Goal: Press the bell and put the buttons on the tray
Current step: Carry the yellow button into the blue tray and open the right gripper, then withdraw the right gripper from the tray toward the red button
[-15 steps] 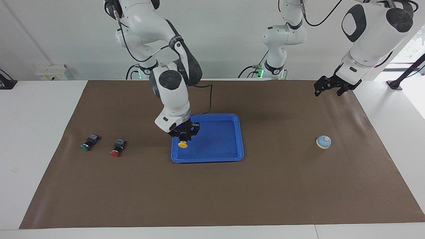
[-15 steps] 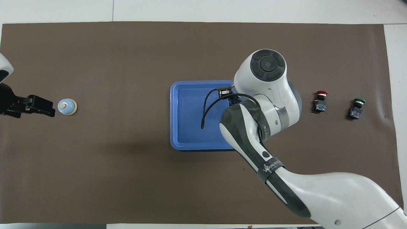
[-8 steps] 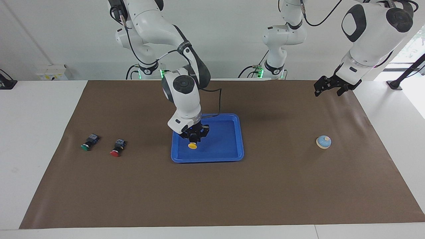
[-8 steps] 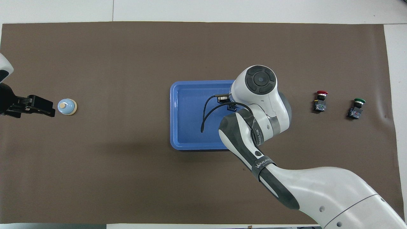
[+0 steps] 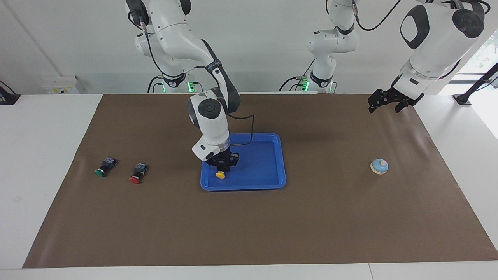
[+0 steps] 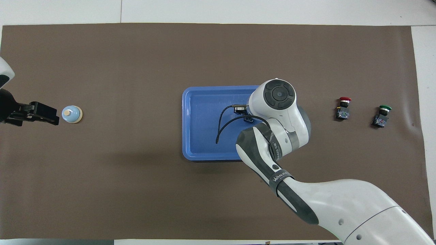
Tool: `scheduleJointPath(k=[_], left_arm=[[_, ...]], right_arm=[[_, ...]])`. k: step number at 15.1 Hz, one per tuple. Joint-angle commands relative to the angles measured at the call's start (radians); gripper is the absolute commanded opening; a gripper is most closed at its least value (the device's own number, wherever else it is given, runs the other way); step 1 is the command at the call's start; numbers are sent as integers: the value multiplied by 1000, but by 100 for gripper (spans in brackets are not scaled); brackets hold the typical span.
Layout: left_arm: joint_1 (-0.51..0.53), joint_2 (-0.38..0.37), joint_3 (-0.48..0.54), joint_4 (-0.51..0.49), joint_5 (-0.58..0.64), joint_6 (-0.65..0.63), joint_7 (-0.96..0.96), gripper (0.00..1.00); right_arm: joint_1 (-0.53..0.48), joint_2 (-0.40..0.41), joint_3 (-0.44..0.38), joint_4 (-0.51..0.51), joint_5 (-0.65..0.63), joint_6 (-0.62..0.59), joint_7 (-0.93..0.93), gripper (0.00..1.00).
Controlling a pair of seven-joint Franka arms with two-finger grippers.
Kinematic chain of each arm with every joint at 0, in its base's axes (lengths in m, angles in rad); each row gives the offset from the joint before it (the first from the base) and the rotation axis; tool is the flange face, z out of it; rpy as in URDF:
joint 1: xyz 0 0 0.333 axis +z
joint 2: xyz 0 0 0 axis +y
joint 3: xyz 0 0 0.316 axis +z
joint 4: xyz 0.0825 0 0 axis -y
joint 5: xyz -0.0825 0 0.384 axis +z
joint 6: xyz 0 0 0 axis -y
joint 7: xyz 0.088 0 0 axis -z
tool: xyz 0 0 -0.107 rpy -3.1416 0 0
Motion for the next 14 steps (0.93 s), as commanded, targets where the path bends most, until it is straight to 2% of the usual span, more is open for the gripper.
scheduleJointPath(k=[1, 3, 6, 10, 14], left_arm=[[-4, -7, 6, 4, -3, -13, -10, 100], [-4, -7, 6, 4, -3, -13, -10, 100], [-4, -7, 6, 4, -3, -11, -10, 100], [-4, -7, 6, 4, -3, -11, -10, 100], [-4, -7, 6, 4, -3, -13, -10, 100]], right_arm=[[-21, -39, 6, -4, 9, -43, 14, 100], [-37, -60, -1, 37, 9, -118, 11, 100], [-121, -83, -4, 129, 1, -263, -35, 100], [-287, -117, -7, 114, -11, -307, -252, 100], [-445, -134, -7, 58, -11, -285, -429, 100]])
